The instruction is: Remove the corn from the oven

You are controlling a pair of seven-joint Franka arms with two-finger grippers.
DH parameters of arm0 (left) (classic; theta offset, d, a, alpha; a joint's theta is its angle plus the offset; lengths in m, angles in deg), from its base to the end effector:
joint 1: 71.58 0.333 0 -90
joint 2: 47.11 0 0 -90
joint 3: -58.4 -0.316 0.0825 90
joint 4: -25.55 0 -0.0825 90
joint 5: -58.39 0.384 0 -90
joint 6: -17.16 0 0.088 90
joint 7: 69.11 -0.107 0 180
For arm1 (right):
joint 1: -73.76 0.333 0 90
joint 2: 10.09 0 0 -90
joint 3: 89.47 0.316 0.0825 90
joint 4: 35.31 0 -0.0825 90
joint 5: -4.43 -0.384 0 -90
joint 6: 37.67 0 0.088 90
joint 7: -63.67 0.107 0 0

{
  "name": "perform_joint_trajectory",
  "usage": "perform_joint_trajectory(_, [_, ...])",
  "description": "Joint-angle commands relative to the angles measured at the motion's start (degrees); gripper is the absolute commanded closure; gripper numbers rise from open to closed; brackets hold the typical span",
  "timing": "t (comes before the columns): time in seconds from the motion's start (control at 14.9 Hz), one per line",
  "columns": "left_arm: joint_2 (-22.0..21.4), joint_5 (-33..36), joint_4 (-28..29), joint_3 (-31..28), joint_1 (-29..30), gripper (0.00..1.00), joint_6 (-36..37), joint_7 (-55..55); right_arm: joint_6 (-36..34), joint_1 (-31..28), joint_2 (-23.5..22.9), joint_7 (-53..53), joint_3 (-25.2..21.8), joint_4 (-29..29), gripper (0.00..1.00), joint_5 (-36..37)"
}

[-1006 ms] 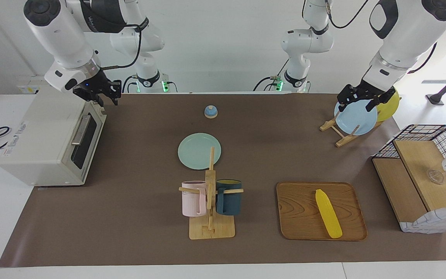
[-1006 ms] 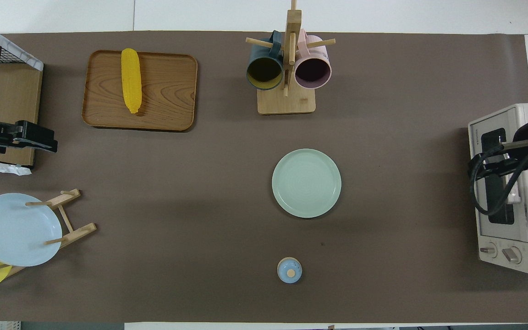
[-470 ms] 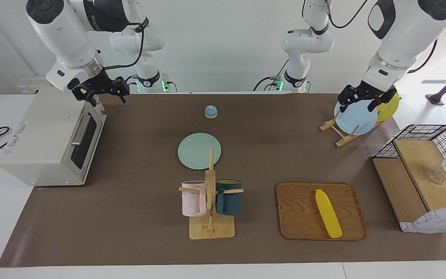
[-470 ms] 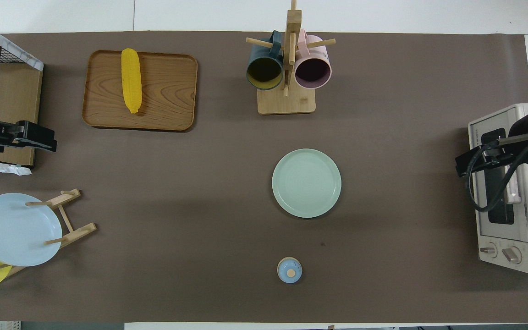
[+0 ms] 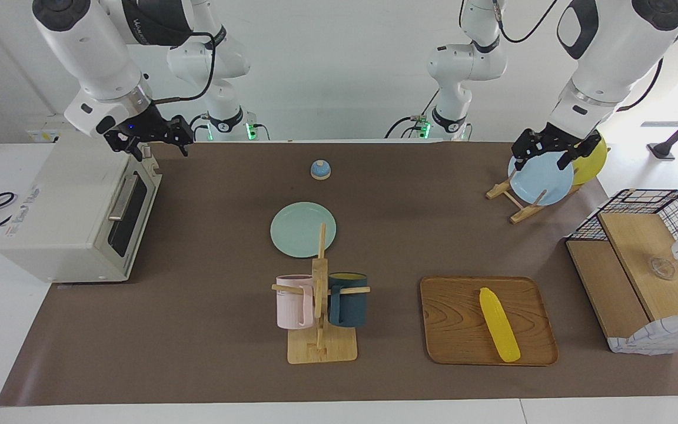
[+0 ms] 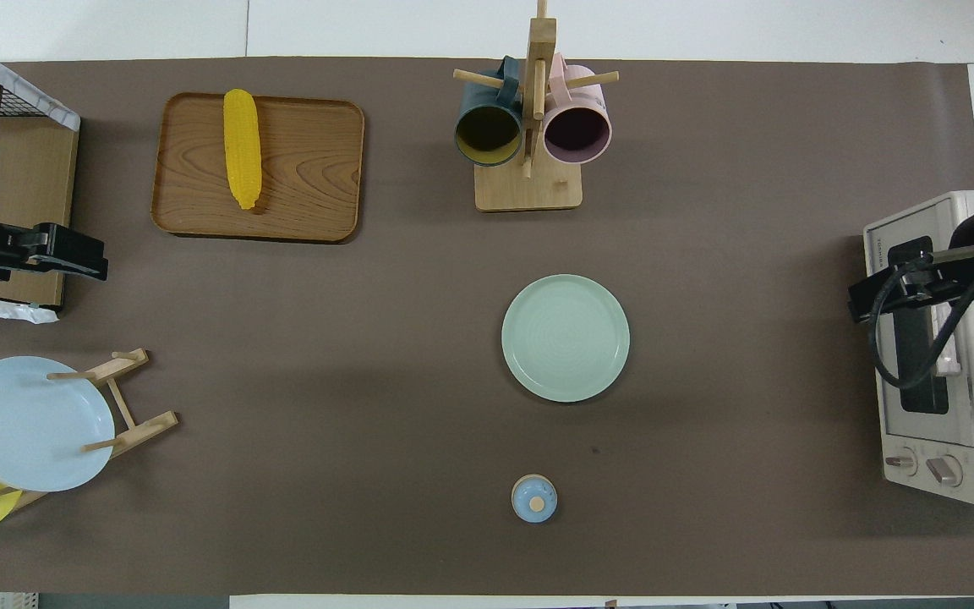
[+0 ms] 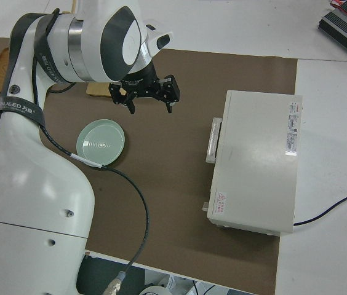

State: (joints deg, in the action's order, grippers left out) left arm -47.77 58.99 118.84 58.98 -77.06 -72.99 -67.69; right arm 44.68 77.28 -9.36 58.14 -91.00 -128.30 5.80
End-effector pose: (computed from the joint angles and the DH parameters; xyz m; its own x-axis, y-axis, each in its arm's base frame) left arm 0.5466 -0.0569 0.6040 0.9958 -0.0808 -0.0430 -0.0814 -0.9966 -0.0116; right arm 0.5335 0.0156 0.5968 0.9766 0.1272 -0.1735 0.1304 -0.9914 0.0069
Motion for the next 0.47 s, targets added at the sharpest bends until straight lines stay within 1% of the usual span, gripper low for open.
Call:
perform_joint_trajectory(0.0, [-1.09,1.33,1.2,0.39,0.21,0.0,-1.08,-0.01,0.09,-0.8,-0.56,0.17,0.12,0.97,0.0,-1.2])
perform_joint_trajectory(0.4, [-1.18,1.25,1.11,0.3,0.38,0.0,-1.17,0.07,0.0,-0.53,-0.21,0.17,0.21,1.05,0.0,-1.28])
